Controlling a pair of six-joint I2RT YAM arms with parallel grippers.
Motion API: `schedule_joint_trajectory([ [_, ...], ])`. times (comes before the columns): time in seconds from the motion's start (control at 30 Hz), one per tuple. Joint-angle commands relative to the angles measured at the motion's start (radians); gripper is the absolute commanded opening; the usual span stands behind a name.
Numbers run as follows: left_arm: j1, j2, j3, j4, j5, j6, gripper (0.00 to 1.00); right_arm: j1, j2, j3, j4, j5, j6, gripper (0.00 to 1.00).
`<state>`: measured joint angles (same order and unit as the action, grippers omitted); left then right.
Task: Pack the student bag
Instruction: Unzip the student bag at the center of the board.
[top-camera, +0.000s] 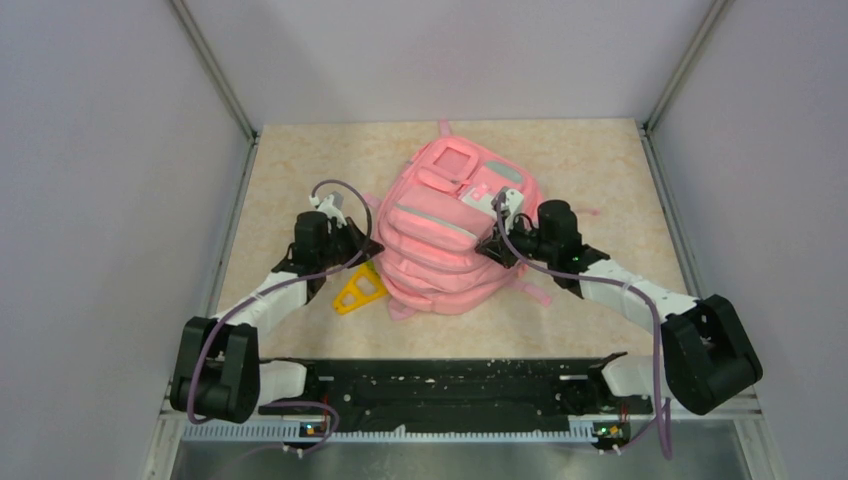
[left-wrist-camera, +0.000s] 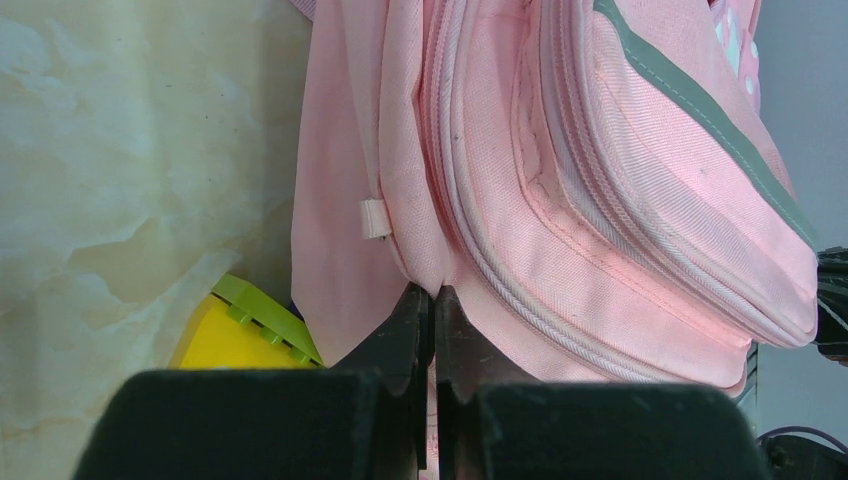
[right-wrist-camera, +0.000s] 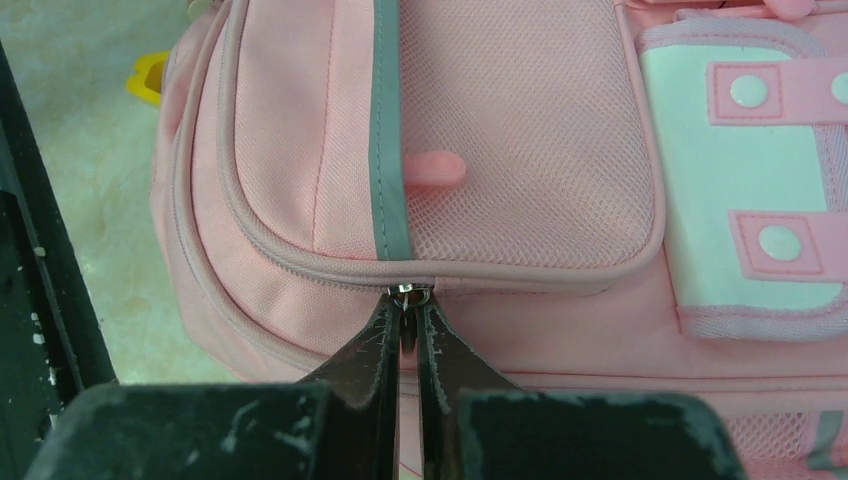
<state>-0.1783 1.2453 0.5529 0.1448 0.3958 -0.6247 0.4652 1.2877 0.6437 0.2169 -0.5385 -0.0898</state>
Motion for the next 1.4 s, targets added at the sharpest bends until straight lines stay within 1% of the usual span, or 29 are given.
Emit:
schedule_joint_trajectory([
  [0.0,0.008,0.012,0.018,0.048,-0.040,0.006,0.00,0.042,0.004,0.060,-0.063,0.059,0.019,0.00],
  [0.17,0.007,-0.016,-0.010,0.065,-0.095,-0.015,0.00,0.160,-0.038,0.066,-0.142,0.230,0.079,0.00],
  [0.23,0.007,-0.026,-0.019,0.065,-0.117,-0.019,0.00,0.210,-0.051,0.076,-0.180,0.324,0.146,0.00],
  [0.33,0.007,-0.048,-0.040,0.084,-0.144,-0.034,0.00,0.294,-0.052,0.118,-0.286,0.493,0.198,0.00],
  [0.4,0.007,-0.064,-0.054,0.095,-0.163,-0.050,0.00,0.339,-0.040,0.163,-0.356,0.579,0.224,0.00],
  [0.57,0.002,-0.114,-0.086,0.125,-0.194,-0.085,0.00,0.412,-0.007,0.242,-0.471,0.603,0.304,0.00],
  [0.77,-0.014,-0.157,-0.100,0.129,-0.231,-0.103,0.00,0.517,0.081,0.350,-0.534,0.626,0.375,0.00],
  [0.87,-0.031,-0.162,-0.101,0.135,-0.233,-0.109,0.00,0.545,0.132,0.406,-0.534,0.624,0.420,0.00],
  [1.0,-0.080,-0.163,-0.100,0.139,-0.261,-0.108,0.00,0.550,0.190,0.455,-0.495,0.616,0.500,0.00],
  [1.1,-0.132,-0.163,-0.102,0.147,-0.284,-0.113,0.00,0.550,0.221,0.498,-0.481,0.657,0.532,0.00],
  [1.23,-0.219,-0.180,-0.103,0.150,-0.333,-0.115,0.00,0.550,0.253,0.580,-0.525,0.745,0.536,0.00],
  [1.3,-0.262,-0.194,-0.102,0.145,-0.358,-0.117,0.00,0.546,0.249,0.593,-0.535,0.775,0.534,0.00],
  [1.37,-0.292,-0.206,-0.106,0.146,-0.369,-0.132,0.00,0.528,0.237,0.590,-0.530,0.770,0.536,0.00],
])
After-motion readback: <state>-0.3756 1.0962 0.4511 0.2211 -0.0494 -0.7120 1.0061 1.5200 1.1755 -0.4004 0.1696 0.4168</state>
